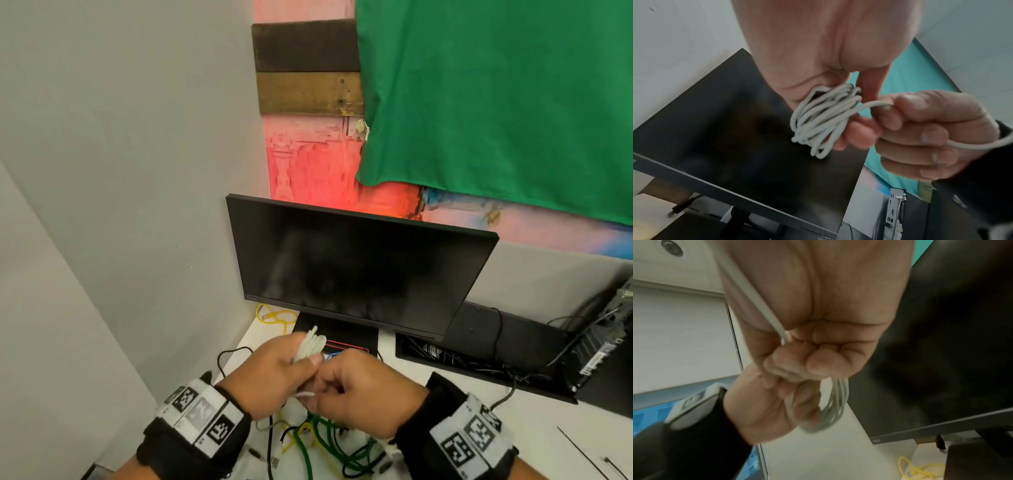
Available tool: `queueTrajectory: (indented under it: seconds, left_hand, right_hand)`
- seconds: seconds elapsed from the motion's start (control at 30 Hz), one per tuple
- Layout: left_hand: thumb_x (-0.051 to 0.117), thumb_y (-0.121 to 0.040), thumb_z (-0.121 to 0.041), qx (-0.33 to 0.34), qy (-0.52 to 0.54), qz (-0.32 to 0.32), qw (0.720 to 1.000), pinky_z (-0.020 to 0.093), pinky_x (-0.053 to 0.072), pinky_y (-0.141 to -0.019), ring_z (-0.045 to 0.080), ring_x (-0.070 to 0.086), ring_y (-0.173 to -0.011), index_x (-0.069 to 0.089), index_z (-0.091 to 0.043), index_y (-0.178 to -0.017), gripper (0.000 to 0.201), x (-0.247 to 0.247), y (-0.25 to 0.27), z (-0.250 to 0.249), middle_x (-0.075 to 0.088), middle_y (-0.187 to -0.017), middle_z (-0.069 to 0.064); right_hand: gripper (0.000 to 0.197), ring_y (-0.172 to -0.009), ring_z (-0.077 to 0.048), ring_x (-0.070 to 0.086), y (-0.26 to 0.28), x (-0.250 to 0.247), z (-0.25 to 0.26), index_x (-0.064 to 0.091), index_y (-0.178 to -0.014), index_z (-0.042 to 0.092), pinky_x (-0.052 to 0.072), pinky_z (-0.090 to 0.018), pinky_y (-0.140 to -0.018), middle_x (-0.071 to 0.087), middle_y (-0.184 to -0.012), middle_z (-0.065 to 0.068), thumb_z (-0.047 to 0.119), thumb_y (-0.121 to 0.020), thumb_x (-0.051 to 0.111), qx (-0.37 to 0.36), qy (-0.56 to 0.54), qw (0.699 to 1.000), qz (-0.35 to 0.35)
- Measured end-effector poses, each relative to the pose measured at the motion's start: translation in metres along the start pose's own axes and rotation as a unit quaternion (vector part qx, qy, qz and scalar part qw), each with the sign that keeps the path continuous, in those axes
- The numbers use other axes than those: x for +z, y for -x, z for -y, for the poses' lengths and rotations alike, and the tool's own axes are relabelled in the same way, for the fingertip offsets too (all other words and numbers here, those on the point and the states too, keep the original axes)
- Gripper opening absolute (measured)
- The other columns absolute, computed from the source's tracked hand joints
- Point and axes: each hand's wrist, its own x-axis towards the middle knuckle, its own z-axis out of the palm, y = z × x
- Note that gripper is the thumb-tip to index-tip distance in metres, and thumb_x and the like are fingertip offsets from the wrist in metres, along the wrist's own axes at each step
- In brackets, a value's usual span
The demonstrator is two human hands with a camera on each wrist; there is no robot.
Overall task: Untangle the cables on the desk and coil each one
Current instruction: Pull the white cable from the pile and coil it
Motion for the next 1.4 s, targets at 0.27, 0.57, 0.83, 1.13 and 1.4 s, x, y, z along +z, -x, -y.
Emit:
queueTrajectory:
  seconds: [0.27,0.57,0.83,1.13,1.4]
  left_hand:
    - [0.061,-0.065,-0.033,-0.102,-0.087,0.206,0.969,0.025,0.045,-0.051,0.014,0.054,-0.049,0.061,-0.022,-0.075,0.015,0.005,0.015,-0.008,0.057,-0.061,-0.005]
    - [0.065,-0.061,-0.029,-0.132,0.182,0.145,0.963,0.025,0.033,-0.041,0.012,0.028,-0.03,0.06,-0.014,-0.062,0.016,0.009,0.01,-0.025,0.033,-0.041,0.001]
    - [0.066,-0.078,-0.044,-0.116,0.275,0.008,0.954,0.018,0.029,-0.034,0.013,0.023,-0.025,0.061,-0.005,-0.063,0.041,0.014,0.0,-0.021,0.03,-0.038,0.004]
    - [0.052,-0.098,-0.025,-0.136,0.268,-0.133,0.944,0.018,0.028,-0.036,0.012,0.029,-0.031,0.055,-0.006,-0.09,0.021,0.02,-0.012,-0.013,0.044,-0.045,0.002]
    - [0.055,-0.094,-0.028,-0.245,0.37,-0.197,0.874,0.016,0.021,-0.036,0.013,0.021,-0.03,0.055,-0.011,-0.057,0.041,0.016,-0.016,-0.003,0.031,-0.043,0.003]
  right_hand:
    - [0.02,-0.086,-0.002,0.049,0.005,-0.049,0.001,0.073,-0.092,0.033,0.045,-0.029,-0.078,0.056,-0.087,0.016,0.051,-0.083,0.07,-0.052,0.273,0.96,-0.014]
    - [0.033,-0.098,-0.015,0.043,-0.007,-0.043,-0.013,0.068,-0.115,0.035,0.036,-0.03,-0.083,0.055,-0.103,0.01,0.051,-0.1,0.043,-0.107,0.409,0.901,-0.096]
    - [0.007,-0.06,-0.011,0.064,-0.016,-0.001,-0.029,0.076,-0.082,0.018,0.05,-0.025,-0.056,0.073,-0.07,-0.004,0.021,-0.088,0.073,0.019,-0.261,0.941,-0.216]
    - [0.031,-0.079,-0.03,0.07,-0.017,0.009,-0.041,0.075,-0.094,0.001,0.055,-0.038,-0.071,0.07,-0.091,-0.026,0.013,-0.067,0.066,0.021,-0.59,0.802,-0.091]
    - [0.053,-0.105,-0.004,0.061,-0.007,0.009,-0.031,0.059,-0.118,0.047,0.049,-0.018,-0.083,0.063,-0.113,0.017,0.016,-0.076,0.07,-0.046,-0.126,0.973,-0.186]
